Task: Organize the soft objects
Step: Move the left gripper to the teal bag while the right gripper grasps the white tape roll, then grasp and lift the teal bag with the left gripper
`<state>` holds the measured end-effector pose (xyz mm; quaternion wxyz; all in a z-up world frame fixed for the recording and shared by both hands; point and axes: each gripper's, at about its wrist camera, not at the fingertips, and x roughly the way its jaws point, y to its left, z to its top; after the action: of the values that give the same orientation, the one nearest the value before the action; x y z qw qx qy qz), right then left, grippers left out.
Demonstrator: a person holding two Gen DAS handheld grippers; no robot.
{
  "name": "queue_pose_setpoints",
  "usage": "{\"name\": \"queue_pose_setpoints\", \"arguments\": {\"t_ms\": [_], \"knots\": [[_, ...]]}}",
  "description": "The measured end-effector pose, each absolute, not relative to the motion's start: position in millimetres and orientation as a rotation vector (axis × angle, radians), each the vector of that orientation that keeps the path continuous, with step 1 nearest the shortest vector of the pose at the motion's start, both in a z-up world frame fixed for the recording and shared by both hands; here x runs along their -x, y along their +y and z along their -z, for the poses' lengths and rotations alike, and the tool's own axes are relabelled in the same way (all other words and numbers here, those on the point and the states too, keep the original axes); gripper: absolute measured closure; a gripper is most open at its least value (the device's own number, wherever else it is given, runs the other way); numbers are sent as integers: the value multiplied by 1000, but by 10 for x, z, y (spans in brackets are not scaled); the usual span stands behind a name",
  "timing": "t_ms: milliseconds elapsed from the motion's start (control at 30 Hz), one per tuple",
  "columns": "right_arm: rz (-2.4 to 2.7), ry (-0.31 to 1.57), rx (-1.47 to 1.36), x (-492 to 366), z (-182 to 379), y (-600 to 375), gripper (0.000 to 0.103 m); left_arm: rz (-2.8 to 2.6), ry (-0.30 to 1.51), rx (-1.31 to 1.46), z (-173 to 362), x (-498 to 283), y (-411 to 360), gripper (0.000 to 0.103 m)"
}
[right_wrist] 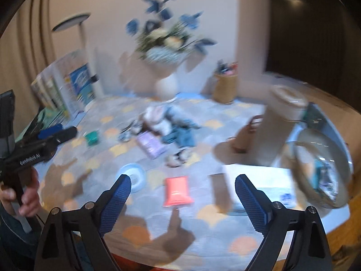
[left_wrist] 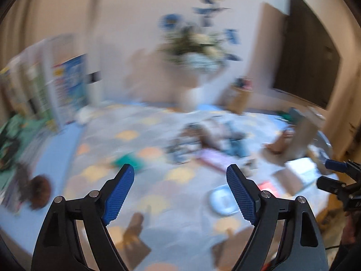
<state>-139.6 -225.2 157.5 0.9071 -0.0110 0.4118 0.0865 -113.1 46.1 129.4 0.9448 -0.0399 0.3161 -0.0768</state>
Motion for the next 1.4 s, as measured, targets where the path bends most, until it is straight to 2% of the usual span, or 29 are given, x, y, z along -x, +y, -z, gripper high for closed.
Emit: {"name": "queue_pose_setpoints", "arguments": {"t_ms": [200,433,667,833,867,900,967,1033,1200,1400], "knots": [[-361,994,-140,974,-1067,-1842,10,6,740,168,-972,1142,1257,20],[-385,1149,-192,759,-461,-1466,10,70,867,289,-608,673,1274,20],[-332,1080,-27,809,-345,-1260,10,-4,905,295,-339,25,1021,20],[-285,1060,50,664,-173,-1158,11,-30,886,237,-211,-153,853,20],[-283,1048,56,639,-143,-1146,14,-37,880,220,-178,-158,826,22],[-283,1040,54,626,-127,-1146,25,-44,874,208,-154,-163,809,22],[-286,1034,50,589,-78,-1140,35,-69,862,185,-112,-159,800,35],[-282,998,77,618,-83,-1117,37,-42,835,211,-141,-152,824,68],[-292,969,75,692,-88,-1137,37,5,793,196,-185,-71,790,75],[-303,976,1,761,-160,-1294,37,7,796,161,-207,-28,714,76]]}}
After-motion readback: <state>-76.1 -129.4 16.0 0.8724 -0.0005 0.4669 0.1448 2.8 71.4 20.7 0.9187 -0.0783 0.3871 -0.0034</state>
